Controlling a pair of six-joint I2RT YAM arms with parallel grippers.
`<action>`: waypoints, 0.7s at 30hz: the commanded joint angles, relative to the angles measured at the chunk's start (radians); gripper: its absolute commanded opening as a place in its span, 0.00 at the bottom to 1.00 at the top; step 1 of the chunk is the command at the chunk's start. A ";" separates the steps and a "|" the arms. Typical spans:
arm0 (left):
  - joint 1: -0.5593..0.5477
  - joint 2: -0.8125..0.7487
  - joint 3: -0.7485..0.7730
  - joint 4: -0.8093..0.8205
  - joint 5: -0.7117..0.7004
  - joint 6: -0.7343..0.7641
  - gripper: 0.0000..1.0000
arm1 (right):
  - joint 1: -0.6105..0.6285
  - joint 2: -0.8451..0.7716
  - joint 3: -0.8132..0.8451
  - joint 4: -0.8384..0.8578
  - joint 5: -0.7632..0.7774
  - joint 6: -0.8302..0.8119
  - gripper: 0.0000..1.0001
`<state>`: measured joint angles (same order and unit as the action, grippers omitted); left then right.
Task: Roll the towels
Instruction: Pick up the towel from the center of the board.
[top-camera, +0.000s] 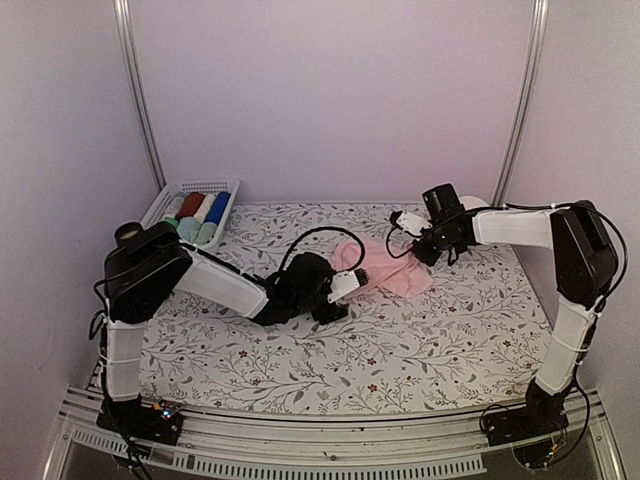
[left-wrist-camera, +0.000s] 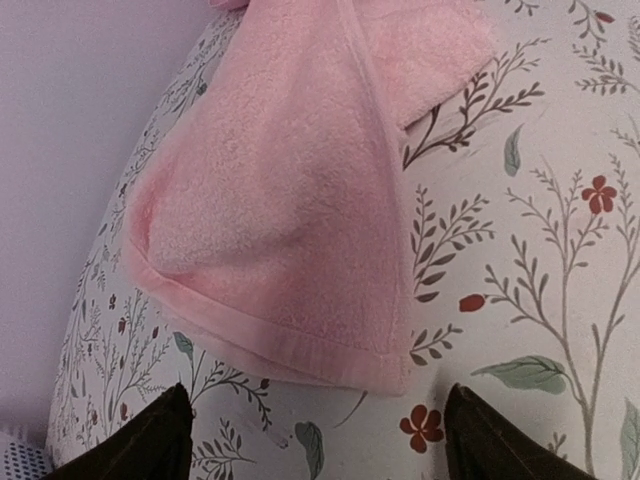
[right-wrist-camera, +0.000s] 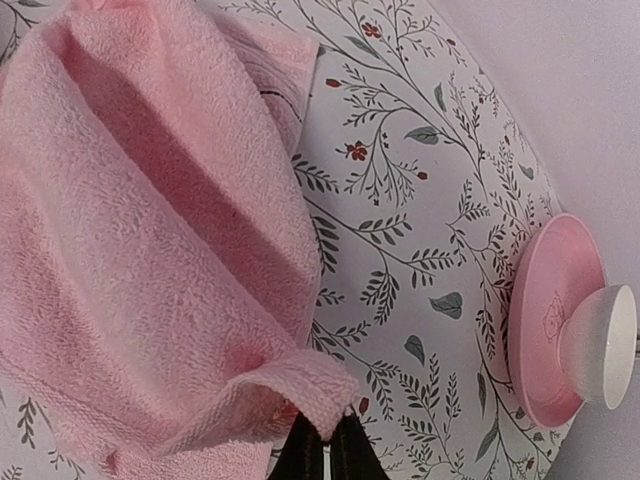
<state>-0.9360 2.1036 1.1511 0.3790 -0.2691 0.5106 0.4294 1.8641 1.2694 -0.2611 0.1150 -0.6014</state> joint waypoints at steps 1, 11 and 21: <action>-0.007 0.030 0.029 0.013 0.038 0.050 0.87 | -0.016 0.045 0.017 0.028 0.046 0.026 0.03; -0.012 0.101 0.109 -0.013 0.005 0.086 0.72 | -0.018 0.069 0.024 0.029 0.038 0.028 0.03; -0.032 0.144 0.134 -0.030 -0.027 0.127 0.66 | -0.017 0.062 0.024 0.029 0.032 0.031 0.03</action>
<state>-0.9512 2.2127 1.2736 0.3733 -0.2703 0.6113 0.4175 1.9240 1.2701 -0.2451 0.1448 -0.5865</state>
